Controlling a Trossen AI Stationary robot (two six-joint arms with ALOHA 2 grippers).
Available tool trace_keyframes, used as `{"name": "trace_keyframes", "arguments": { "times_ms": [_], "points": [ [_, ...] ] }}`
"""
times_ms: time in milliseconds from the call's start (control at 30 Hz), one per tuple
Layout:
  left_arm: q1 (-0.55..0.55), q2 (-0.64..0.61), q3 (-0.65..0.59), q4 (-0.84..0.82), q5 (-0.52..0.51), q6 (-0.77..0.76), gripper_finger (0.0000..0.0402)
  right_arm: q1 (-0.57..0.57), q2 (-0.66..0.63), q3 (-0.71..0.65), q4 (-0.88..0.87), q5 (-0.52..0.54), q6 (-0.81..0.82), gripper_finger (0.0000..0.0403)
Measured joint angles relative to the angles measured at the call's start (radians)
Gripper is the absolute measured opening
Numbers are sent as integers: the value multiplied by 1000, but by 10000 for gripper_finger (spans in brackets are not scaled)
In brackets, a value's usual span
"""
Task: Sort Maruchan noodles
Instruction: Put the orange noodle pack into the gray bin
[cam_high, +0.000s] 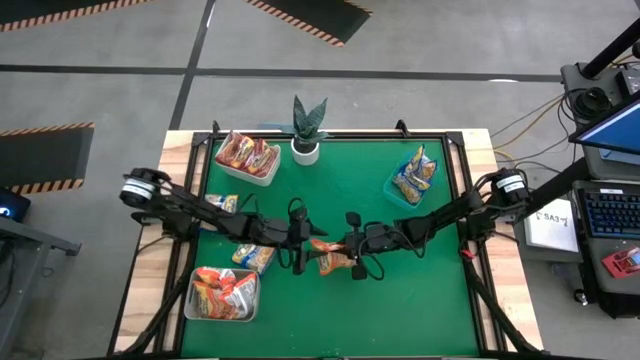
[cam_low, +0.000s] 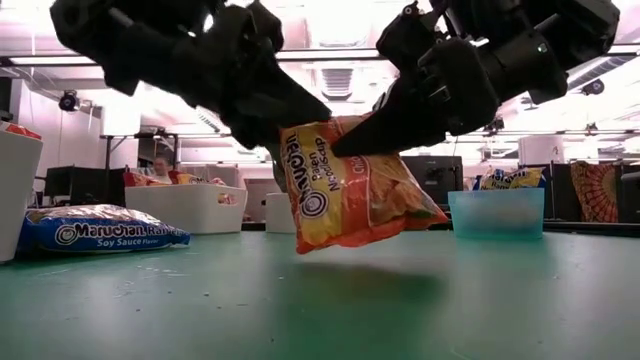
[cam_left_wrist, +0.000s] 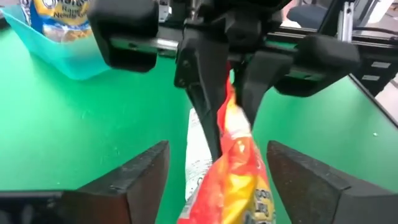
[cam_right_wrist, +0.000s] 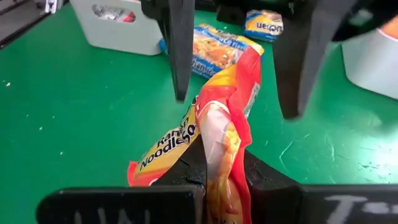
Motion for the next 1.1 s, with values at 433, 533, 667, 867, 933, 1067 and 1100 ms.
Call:
{"name": "trace_keyframes", "arguments": {
  "times_ms": [433,533,667,867,933,1067,1100],
  "points": [
    [-1,67,1,65,0,-17,123,0,0,7,-14,1,20,22],
    [-1,65,1,65,1,-25,61,-1,-7,7,-22,0,41,43],
    [-1,59,1,67,-6,-36,12,0,-46,7,-43,-5,56,94],
    [-7,26,1,53,-6,-39,19,-1,-174,7,-154,-2,48,178],
    [-10,5,1,50,-5,-34,13,-3,-235,7,-214,0,40,199],
    [-23,-54,1,38,-5,-33,5,-15,-363,7,-284,0,22,230],
    [-29,-69,1,33,-6,-33,4,-20,-391,7,-287,0,15,235]
  ]
}}
